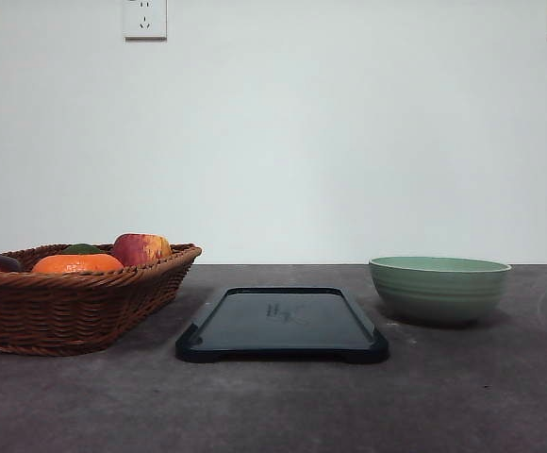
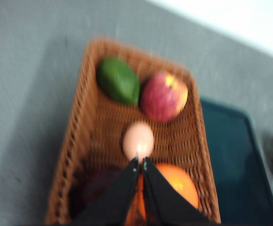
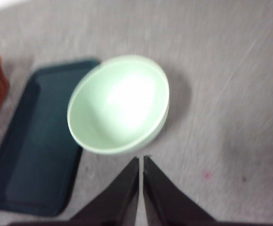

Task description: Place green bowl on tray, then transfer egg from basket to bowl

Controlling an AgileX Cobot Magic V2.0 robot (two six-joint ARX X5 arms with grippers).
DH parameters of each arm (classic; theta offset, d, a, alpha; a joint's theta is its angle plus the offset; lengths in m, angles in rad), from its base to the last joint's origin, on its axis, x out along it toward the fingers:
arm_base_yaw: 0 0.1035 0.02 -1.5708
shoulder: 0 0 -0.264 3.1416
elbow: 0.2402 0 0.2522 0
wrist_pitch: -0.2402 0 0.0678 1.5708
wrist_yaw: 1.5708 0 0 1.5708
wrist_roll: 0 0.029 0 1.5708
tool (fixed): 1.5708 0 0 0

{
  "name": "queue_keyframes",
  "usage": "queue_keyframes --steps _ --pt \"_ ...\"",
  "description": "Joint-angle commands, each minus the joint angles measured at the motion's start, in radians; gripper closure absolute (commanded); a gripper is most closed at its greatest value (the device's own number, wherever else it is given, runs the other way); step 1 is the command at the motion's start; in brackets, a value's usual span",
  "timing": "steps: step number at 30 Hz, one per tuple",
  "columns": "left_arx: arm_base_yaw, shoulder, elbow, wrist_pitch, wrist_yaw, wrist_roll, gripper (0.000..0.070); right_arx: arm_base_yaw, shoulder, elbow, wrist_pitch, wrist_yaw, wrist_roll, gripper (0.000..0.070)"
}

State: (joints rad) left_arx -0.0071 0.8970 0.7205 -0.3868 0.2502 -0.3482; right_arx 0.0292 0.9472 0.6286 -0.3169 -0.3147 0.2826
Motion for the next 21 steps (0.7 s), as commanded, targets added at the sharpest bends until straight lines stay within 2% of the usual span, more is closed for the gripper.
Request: queue_keyframes --steps 1,4,10,14,16,18,19,21 --pt "-0.003 0.045 0.032 -0.008 0.035 0.030 0.0697 0.006 0.047 0.043 -0.009 -0.005 -0.014 0.0693" --pt "-0.010 0.109 0.062 -0.041 0.074 0.047 0.0698 0.008 0.119 0.091 -0.039 -0.030 -0.014 0.0693" --pt "-0.035 0.200 0.122 -0.121 0.077 0.097 0.0698 0.009 0.238 0.183 -0.095 -0.055 -0.015 0.0693" --pt "-0.047 0.217 0.133 -0.109 0.077 0.117 0.0697 0.009 0.276 0.212 -0.103 -0.053 -0.039 0.0693" --pt "-0.047 0.216 0.135 -0.101 0.077 0.122 0.0662 0.009 0.281 0.215 -0.104 -0.052 -0.056 0.0686" --pt "-0.047 0.216 0.136 -0.093 0.077 0.121 0.0535 0.009 0.281 0.215 -0.104 -0.051 -0.063 0.0620" --pt "-0.047 0.216 0.136 -0.092 0.077 0.121 0.0457 0.009 0.281 0.215 -0.104 -0.052 -0.063 0.0544" --pt "-0.047 0.216 0.136 -0.092 0.077 0.121 0.0388 0.009 0.281 0.215 -0.107 -0.052 -0.062 0.0408"
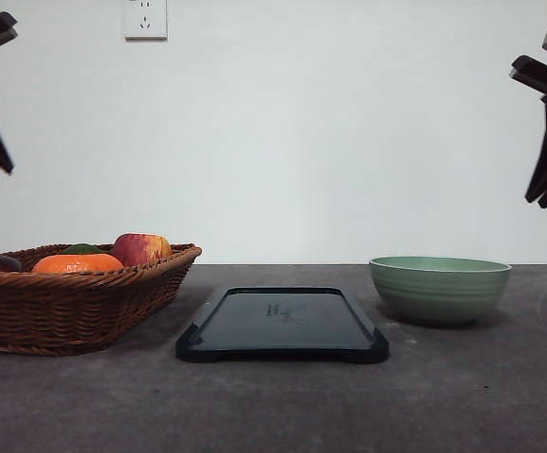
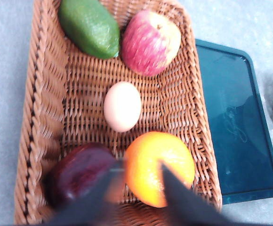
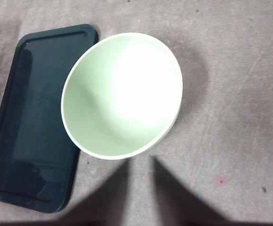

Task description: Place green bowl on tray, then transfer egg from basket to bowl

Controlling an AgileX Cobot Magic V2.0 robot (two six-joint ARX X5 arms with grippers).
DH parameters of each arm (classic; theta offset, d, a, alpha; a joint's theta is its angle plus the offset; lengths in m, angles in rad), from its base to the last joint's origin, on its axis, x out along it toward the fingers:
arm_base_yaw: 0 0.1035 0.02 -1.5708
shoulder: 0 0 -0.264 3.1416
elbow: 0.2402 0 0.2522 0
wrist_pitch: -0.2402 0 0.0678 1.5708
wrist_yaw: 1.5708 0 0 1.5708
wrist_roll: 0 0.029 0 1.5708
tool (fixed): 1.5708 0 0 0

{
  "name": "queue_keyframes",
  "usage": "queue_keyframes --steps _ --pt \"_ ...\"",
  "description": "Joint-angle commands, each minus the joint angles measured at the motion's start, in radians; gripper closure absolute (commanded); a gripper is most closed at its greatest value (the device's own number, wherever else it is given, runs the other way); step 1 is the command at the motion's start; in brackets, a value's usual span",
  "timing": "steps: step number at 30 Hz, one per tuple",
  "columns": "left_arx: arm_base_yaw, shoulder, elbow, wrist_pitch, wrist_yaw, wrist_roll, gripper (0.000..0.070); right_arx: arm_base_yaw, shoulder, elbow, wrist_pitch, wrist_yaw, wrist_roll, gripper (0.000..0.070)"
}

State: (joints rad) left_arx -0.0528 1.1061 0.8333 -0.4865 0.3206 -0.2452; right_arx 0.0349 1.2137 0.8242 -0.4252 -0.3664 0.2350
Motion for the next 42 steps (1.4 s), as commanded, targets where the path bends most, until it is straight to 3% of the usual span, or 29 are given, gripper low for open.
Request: queue_keyframes --steps 1,8,20,29,39,40,42 --pt "-0.002 0.007 0.023 0.007 0.006 0.018 0.0384 0.003 0.014 0.019 0.000 0.000 -0.014 0.0394" --pt "-0.002 0.007 0.023 0.007 0.006 0.018 0.0389 -0.001 0.032 0.058 -0.034 0.005 -0.007 0.0393" --pt "-0.002 0.007 0.023 0.007 0.006 0.017 0.0389 -0.007 0.295 0.353 -0.259 0.034 -0.070 0.0400" --pt "-0.002 0.007 0.023 0.008 0.006 0.016 0.0389 -0.007 0.476 0.469 -0.267 0.035 -0.104 0.0434" --pt "-0.002 0.007 0.023 0.009 0.006 0.016 0.0390 -0.007 0.598 0.487 -0.259 0.060 -0.116 0.0438" --pt "-0.002 0.007 0.023 0.009 0.006 0.016 0.0390 -0.007 0.607 0.487 -0.258 0.060 -0.116 0.0446" --pt "-0.002 0.007 0.023 0.009 0.006 0.016 0.0390 -0.006 0.618 0.487 -0.257 0.060 -0.121 0.0532"
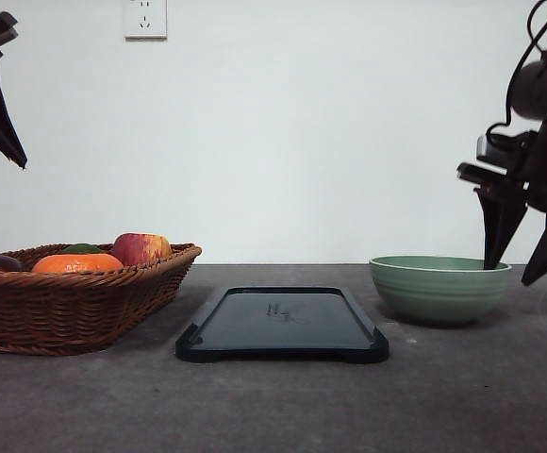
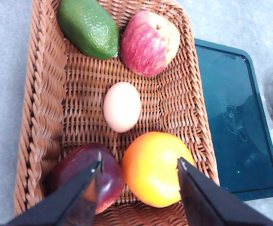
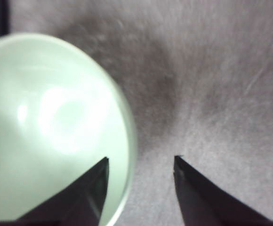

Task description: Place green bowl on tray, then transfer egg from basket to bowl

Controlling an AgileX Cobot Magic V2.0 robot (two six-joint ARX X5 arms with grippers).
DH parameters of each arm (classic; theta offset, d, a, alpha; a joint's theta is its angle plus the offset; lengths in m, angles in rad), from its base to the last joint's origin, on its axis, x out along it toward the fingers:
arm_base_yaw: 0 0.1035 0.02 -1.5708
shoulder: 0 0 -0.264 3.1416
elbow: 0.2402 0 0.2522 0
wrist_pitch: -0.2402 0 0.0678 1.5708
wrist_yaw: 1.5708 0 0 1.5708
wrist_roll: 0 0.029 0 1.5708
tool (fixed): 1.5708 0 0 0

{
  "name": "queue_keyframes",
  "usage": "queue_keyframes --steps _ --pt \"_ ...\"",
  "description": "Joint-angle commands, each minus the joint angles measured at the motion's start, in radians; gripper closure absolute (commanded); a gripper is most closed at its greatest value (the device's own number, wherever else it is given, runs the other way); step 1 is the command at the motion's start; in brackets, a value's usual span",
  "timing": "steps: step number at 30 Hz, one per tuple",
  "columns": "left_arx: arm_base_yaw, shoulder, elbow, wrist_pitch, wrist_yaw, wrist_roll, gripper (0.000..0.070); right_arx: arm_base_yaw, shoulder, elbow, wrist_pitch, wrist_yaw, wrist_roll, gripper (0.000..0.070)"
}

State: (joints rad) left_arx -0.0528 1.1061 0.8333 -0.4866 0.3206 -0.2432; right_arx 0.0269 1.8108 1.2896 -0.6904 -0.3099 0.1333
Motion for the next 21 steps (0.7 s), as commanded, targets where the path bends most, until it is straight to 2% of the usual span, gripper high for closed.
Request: queue_keyframes --steps 1,2,4,7,11,16,21 --pt "-0.002 0.007 0.023 0.008 0.006 0.014 0.0390 0.002 0.025 0.021 0.010 0.003 -0.021 0.0609" --pt "-0.002 0.007 0.023 0.008 0.006 0.014 0.0390 0.003 0.027 0.021 0.010 0.003 -0.024 0.0662" --pt "-0.002 0.007 0.023 0.008 0.006 0.014 0.0390 0.003 0.027 0.022 0.011 0.003 -0.030 0.0700" --pt "-0.002 0.007 0.023 0.008 0.006 0.015 0.0390 0.004 0.025 0.032 -0.004 0.003 -0.030 0.0700" --pt "-0.002 0.007 0.023 0.008 0.006 0.015 0.0390 0.004 0.025 0.101 -0.086 0.002 -0.039 0.0700" --pt "-0.002 0.007 0.023 0.009 0.005 0.016 0.0390 0.022 0.025 0.253 -0.239 -0.005 -0.048 0.0700" --pt "-0.002 0.007 0.023 0.009 0.005 0.016 0.0390 0.080 0.025 0.407 -0.382 -0.004 -0.067 0.0700"
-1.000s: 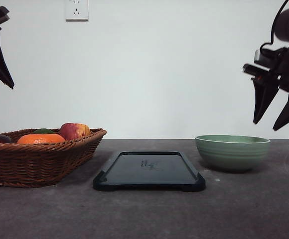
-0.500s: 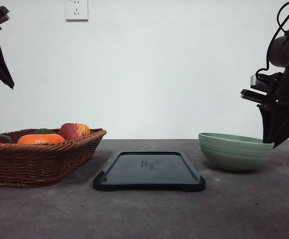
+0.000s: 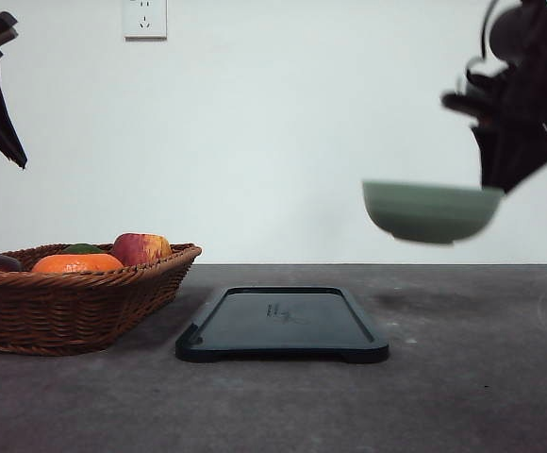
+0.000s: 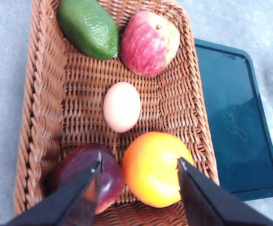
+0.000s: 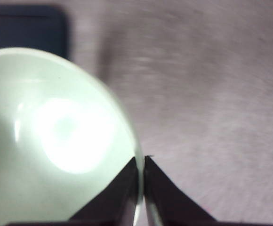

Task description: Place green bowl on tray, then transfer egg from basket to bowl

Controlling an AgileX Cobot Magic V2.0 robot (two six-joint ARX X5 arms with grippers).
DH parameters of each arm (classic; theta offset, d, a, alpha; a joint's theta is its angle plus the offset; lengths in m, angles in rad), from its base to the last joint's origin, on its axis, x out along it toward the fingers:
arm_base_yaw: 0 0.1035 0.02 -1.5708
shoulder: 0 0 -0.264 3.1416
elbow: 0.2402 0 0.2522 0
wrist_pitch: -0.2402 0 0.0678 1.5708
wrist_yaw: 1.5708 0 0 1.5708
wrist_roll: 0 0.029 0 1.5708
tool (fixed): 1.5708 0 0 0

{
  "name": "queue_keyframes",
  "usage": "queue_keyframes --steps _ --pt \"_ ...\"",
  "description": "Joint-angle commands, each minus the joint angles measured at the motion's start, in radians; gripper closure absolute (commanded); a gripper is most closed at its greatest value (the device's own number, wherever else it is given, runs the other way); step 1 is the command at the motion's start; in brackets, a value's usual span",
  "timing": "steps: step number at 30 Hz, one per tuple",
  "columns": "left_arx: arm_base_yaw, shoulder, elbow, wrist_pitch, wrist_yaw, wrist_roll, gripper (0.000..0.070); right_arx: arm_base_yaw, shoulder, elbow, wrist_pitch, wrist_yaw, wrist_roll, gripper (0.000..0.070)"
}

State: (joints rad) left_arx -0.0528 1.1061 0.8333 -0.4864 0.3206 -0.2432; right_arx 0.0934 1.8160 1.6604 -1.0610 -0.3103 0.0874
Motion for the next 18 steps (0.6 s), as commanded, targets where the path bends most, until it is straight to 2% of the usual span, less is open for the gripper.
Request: queue_keyframes --steps 1,11,18 --pt "-0.002 0.007 0.023 0.009 0.005 0.016 0.0390 0.030 0.020 0.061 -0.026 -0.004 -0.023 0.0700" --pt "-0.002 0.007 0.023 0.014 0.006 0.016 0.0390 0.218 0.059 0.214 -0.036 0.024 -0.025 0.0700" --pt "-0.002 0.007 0.023 0.014 0.005 0.016 0.0391 0.302 0.133 0.236 -0.021 0.050 -0.025 0.0700"
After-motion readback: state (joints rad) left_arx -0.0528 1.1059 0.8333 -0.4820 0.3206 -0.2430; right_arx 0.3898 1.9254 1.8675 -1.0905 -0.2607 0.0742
